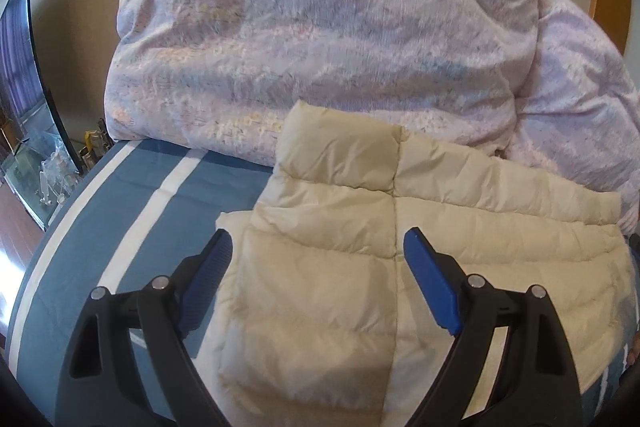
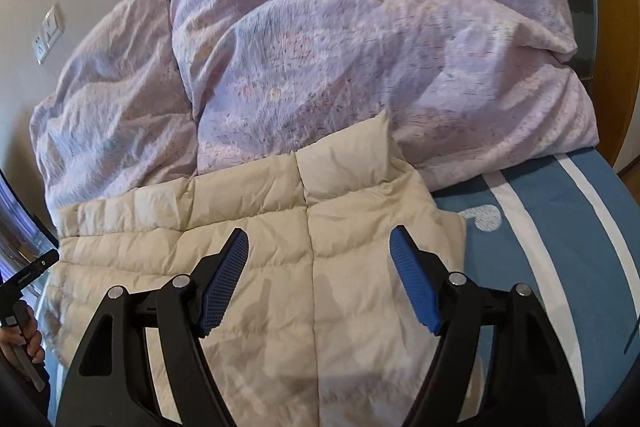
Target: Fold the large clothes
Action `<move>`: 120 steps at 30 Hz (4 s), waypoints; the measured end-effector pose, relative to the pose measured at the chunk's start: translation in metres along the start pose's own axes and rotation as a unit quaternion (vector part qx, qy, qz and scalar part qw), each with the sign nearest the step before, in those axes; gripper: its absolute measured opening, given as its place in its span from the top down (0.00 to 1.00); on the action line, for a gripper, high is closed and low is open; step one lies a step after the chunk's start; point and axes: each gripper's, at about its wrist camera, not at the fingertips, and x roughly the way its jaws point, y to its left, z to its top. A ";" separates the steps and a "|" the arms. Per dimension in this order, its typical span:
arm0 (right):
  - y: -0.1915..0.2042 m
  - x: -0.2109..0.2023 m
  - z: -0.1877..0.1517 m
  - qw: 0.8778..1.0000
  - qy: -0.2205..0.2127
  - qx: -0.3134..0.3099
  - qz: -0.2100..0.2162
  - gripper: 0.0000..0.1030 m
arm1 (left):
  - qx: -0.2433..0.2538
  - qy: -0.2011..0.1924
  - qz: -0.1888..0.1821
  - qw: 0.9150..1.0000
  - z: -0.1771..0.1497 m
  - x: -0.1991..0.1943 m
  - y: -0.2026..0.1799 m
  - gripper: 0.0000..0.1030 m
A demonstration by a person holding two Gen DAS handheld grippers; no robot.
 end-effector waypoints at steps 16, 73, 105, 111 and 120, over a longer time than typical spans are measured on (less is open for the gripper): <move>0.010 0.063 -0.024 0.992 0.028 -0.073 -0.100 0.26 | 0.012 0.021 0.058 0.998 -0.012 0.064 -0.002 0.08; 0.010 0.114 -0.023 0.980 0.095 -0.082 -0.155 0.09 | -0.016 0.087 0.036 0.995 -0.011 0.111 0.017 0.02; -0.073 0.001 -0.085 0.979 0.166 0.115 -0.002 0.16 | -0.131 0.144 -0.045 0.980 -0.073 0.012 0.094 0.03; -0.069 -0.002 -0.091 0.978 0.162 0.129 0.032 0.32 | -0.143 0.136 -0.078 0.977 -0.074 0.007 0.088 0.28; -0.069 -0.021 -0.096 0.966 0.146 0.184 0.112 0.79 | -0.178 0.125 -0.142 0.966 -0.076 -0.006 0.092 0.81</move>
